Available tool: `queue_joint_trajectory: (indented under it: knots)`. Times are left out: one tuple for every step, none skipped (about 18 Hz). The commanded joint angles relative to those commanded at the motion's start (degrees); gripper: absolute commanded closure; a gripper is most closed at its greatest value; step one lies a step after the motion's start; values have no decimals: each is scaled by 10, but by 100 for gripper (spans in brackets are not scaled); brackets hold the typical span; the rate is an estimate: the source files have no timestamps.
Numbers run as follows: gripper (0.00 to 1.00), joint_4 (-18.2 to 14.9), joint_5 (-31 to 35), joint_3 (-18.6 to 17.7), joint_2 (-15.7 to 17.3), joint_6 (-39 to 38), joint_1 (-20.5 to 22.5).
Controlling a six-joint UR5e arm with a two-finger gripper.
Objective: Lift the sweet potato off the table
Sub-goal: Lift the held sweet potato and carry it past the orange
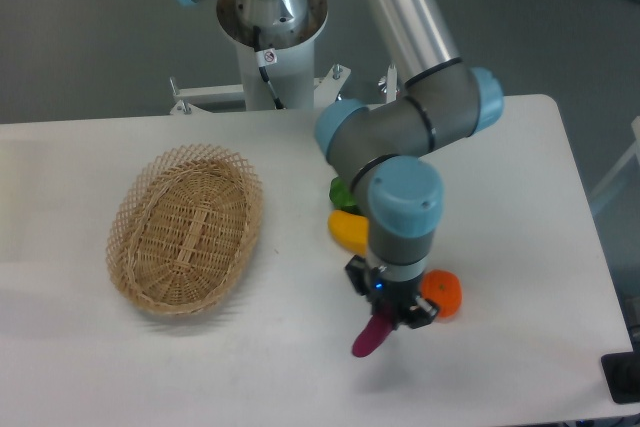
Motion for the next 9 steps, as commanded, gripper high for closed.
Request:
queue_joint_trajectory:
  knots:
    - [72,-12,0,3,2,5,9]
    - [72,-30,2,10,4,13,18]
    - [72,-46,3,19,4,24,28]
    - [72,-57,3,30,3,34,38]
    - [72,-59,3,38,-1,43,45]
    - [72,-59,3,45,-4,48,52]
    - [72,-59,3,53,-7,52,58]
    - [72,-59,3,61,-12,56,62]
    - [71,-60,3,70,-17,62,65]
